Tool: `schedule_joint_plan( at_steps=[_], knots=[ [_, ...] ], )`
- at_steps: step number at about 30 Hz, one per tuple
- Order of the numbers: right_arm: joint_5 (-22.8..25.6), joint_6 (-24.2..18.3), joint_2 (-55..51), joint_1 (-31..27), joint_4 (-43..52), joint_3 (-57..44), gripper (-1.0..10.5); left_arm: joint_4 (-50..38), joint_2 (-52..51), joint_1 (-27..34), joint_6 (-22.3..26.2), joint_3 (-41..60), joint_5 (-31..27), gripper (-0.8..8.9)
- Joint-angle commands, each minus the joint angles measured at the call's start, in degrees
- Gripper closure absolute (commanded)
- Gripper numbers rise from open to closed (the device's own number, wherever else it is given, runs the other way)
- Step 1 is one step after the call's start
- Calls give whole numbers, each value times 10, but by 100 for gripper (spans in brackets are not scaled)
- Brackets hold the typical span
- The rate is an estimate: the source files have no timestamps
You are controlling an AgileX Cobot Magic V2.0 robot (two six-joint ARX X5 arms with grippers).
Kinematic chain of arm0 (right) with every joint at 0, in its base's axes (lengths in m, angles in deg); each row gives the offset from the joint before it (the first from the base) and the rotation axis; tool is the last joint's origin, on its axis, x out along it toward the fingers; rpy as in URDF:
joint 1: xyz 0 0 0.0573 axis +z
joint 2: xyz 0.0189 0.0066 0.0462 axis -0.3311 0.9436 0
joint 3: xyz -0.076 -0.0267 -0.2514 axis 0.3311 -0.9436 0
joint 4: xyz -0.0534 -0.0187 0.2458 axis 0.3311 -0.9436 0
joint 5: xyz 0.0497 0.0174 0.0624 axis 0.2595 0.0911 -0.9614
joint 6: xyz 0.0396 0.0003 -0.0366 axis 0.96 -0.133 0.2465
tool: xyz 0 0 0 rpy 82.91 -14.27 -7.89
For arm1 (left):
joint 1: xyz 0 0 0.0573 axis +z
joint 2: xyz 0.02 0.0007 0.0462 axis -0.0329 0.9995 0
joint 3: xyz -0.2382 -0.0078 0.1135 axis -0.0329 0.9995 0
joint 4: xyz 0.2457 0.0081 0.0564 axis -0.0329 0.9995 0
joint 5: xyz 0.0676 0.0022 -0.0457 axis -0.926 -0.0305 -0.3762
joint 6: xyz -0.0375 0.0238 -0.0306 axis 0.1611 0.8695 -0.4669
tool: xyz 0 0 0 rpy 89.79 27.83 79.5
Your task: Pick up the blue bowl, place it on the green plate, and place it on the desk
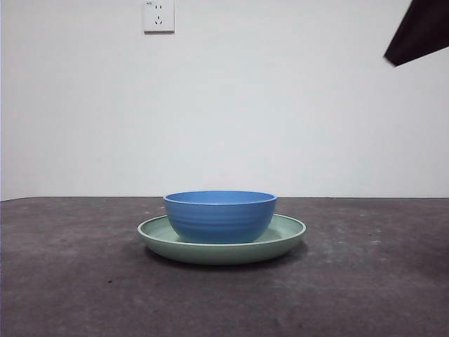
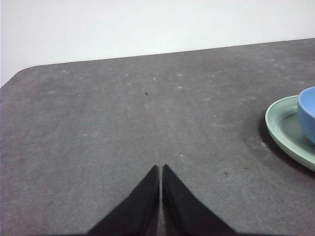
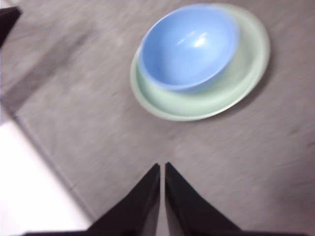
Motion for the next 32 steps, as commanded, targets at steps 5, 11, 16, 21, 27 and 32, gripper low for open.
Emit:
schedule_joint_plan(
  at_steps=[5, 11, 16, 21, 27, 32],
  knots=[
    [8, -30, -105, -105, 146, -61, 936, 5, 0, 2, 0, 12, -2, 804],
    [12, -30, -219, -184, 290, -189, 936, 5, 0, 2, 0, 12, -2, 804],
    [69, -30, -300, -216, 377, -286, 936, 5, 0, 2, 0, 12, -2, 804],
    [136, -30, -358, -222, 401, -347, 936, 5, 0, 2, 0, 12, -2, 804],
    [186, -29, -407, -222, 401, -391, 936, 5, 0, 2, 0, 12, -2, 804],
    [185, -27, -439, -222, 402, -426, 936, 5, 0, 2, 0, 12, -2, 804]
  ],
)
